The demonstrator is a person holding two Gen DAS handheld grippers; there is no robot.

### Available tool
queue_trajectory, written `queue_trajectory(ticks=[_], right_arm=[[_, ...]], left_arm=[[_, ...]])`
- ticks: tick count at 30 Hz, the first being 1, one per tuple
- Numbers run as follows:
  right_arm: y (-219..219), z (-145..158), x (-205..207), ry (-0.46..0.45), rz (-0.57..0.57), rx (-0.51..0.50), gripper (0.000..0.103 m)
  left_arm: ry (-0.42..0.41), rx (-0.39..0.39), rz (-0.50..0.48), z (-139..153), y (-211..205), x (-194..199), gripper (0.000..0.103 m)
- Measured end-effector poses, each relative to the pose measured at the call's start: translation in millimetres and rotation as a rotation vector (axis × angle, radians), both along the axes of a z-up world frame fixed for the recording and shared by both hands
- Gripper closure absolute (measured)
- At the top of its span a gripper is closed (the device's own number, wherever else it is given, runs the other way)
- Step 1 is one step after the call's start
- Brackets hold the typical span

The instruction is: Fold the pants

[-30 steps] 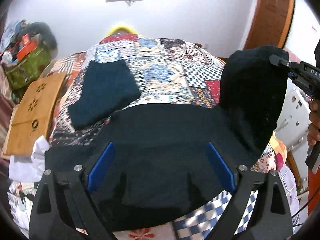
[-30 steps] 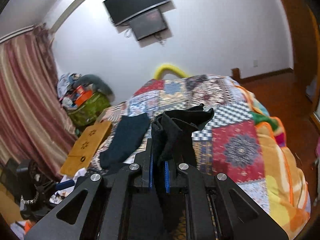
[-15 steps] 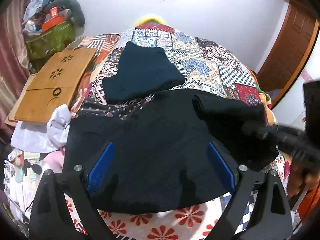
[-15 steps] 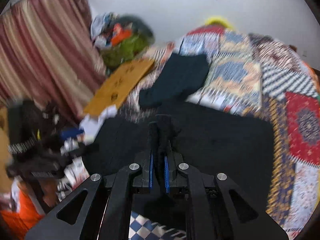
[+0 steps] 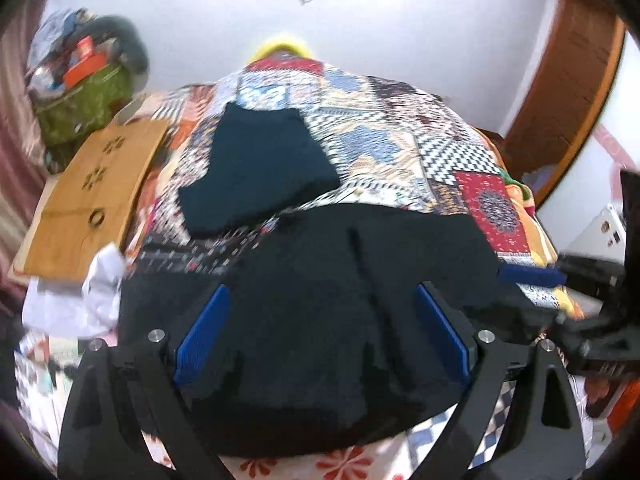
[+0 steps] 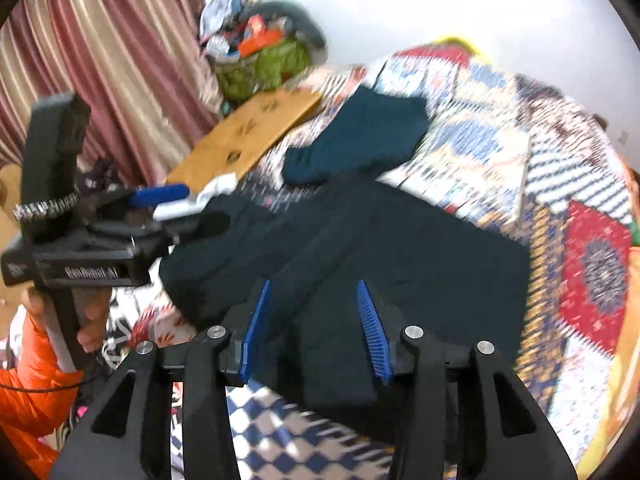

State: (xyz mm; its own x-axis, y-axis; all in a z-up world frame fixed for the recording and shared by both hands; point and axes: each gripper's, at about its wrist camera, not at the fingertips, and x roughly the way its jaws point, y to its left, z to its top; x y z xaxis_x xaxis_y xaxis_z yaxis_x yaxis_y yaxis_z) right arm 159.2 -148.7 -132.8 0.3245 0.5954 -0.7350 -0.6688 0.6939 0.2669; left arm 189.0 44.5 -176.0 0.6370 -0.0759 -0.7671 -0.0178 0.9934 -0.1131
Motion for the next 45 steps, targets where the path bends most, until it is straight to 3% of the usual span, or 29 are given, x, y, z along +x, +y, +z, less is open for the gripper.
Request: queue_trajectory(ticks=[5, 10, 16, 21, 24, 28, 32, 37, 43, 45], right_arm=[[-32.2, 9.2, 28.9, -0.082, -0.095, -0.046, 0.062], [-43.9, -16.2, 60.0, -0.075, -0.144, -0.121, 0.062], [-45.7, -64.2, 79.7, 0.019, -0.128, -0.183, 0.062], [-60.7, -78.0, 67.6, 0.045, -0.114, -0.166, 0.056], [-70.6, -77.2, 59.3, 0.055, -0.124, -0.151, 0.055], [-81.2, -75.8, 44.8, 0.054, -0.150, -0.156, 0.054], [-90.2, -73.2, 33.3, 0.069, -0.177, -0.147, 0.053], [-92.3, -67.0, 19.2, 0.051, -0.190, -0.174, 0.052], [-90.2, -43.7, 7.3, -0.026, -0.204, -0.176, 0.052], [-87.1, -32.8, 3.5, -0.057, -0.202, -0.159, 0.052]], left_arm=[[-0.006, 0.048, -0.093, 3.1, -35.0, 37.5, 0.009], [0.046, 0.129, -0.182, -16.1, -70.8, 79.2, 0.015], [0.256, 0.139, -0.285, -71.5, -96.4, 111.0, 0.030], [0.227, 0.183, -0.301, -82.4, -97.0, 96.4, 0.025], [0.209, 0.182, -0.273, -84.2, -90.8, 86.7, 0.017], [0.195, 0.128, -0.229, -83.2, -77.3, 70.2, 0.017], [0.127, 0.166, -0.200, -80.1, -73.8, 45.1, 0.016], [0.098, 0.206, -0.170, -75.5, -68.8, 21.5, 0.013], [0.146, 0.143, -0.143, -61.7, -46.8, 8.7, 0.014], [0.136, 0.155, -0.115, -51.9, -39.6, 2.0, 0.014]])
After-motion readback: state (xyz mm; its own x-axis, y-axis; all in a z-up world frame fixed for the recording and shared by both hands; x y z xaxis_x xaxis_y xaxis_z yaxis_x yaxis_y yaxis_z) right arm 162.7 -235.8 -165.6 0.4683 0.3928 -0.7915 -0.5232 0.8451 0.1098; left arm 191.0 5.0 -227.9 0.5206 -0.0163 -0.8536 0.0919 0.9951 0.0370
